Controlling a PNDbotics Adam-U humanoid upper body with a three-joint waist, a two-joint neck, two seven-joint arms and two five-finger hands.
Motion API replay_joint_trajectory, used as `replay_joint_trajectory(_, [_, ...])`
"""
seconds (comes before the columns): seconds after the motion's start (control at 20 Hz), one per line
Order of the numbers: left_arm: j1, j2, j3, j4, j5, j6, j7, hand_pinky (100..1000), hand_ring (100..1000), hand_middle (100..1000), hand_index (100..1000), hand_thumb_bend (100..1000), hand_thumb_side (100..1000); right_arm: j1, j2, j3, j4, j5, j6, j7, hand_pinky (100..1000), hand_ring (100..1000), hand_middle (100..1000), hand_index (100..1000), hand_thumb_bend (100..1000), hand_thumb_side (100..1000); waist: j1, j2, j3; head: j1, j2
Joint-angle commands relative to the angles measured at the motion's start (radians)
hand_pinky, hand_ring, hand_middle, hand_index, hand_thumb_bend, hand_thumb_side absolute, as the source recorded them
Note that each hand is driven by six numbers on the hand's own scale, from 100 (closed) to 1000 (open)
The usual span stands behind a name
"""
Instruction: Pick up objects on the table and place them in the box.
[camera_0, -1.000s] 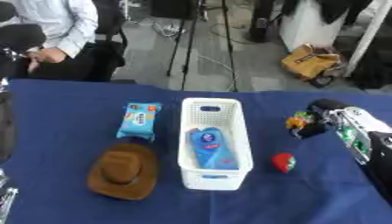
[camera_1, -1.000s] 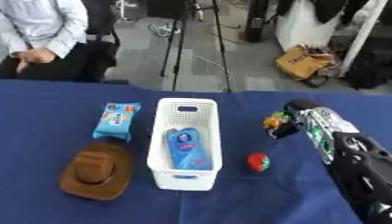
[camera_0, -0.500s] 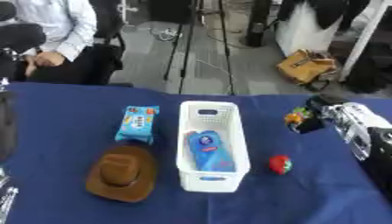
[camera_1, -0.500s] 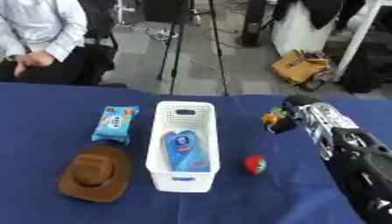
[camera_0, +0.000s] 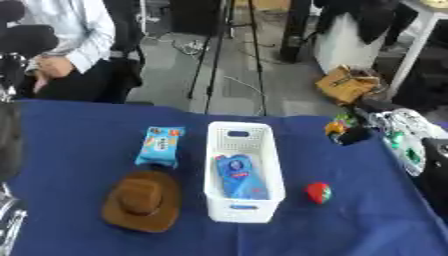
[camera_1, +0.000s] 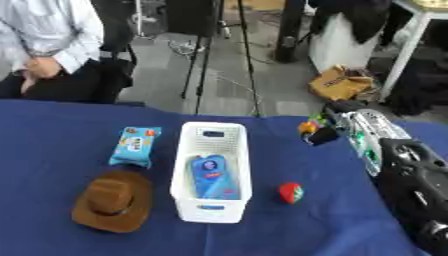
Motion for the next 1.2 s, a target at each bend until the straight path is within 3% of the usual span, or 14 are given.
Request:
replay_joint_trajectory(0.05, [-0.009,0.0,-0.001,-0.014,-0.001,0.003,0.001,819,773,794,801,100,805,-0.03,-0.017,0.003,-0.027,-0.002,-0.003,0.008,865,768,311,507,198,575,0.001,-0.034,-0.002,0.005,0.012])
replay_joint_trajectory(0.55, [-0.005,-0.008,-0.002,-0.014,-0.003,0.005,0.003,818,771,792,801,100,804,-0.059,0.007,0.018,-0.048,-0.006,-0.015,0.031,863,764,304,498,192,581,-0.009,-0.066,0.004,0.0,0.036])
replay_joint_trajectory(1.2, [-0.005,-0.016,-0.006,-0.014,-0.001,0.005,-0.001,817,771,792,801,100,807,-0.099,0.064,0.039,-0.074,-0.02,-0.032,0.05,862,759,296,490,192,585,-0.017,-0.078,0.025,-0.015,0.046])
